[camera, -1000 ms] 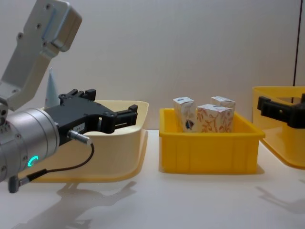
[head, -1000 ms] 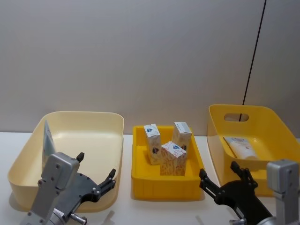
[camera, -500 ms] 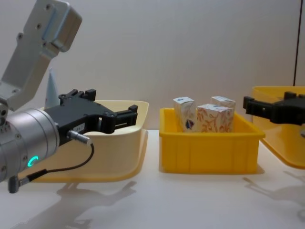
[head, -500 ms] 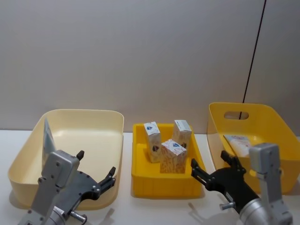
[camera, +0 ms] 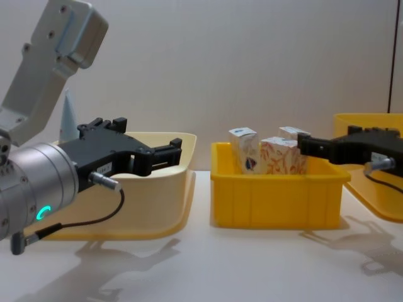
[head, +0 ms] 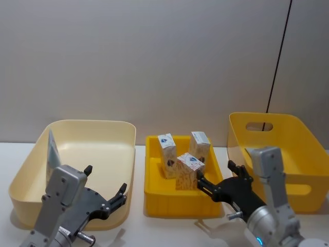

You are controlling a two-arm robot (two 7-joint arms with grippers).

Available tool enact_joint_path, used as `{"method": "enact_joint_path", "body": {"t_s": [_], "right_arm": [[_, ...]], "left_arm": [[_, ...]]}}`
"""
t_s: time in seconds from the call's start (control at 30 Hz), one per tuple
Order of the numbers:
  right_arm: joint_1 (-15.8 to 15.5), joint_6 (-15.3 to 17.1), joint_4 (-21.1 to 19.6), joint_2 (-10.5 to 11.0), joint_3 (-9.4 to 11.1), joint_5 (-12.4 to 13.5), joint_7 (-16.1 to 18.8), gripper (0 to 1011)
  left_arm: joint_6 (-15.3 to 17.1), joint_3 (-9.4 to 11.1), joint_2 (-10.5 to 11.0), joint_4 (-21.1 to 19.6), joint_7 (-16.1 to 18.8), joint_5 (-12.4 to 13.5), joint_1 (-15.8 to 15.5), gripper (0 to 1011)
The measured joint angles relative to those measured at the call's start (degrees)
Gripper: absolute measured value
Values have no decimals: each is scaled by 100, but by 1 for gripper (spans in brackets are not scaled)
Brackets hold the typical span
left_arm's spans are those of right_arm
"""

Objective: Bimanual collaborative sorting of washing and personal care products

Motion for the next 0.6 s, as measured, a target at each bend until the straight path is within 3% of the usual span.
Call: {"method": "enact_joint_path", "body": {"t_s": [0.6], "right_arm": [[686, 22, 961, -360, -215, -258, 66, 1001]], "left_arm": [[0, 0, 0, 0, 0, 0, 0, 1000]]}}
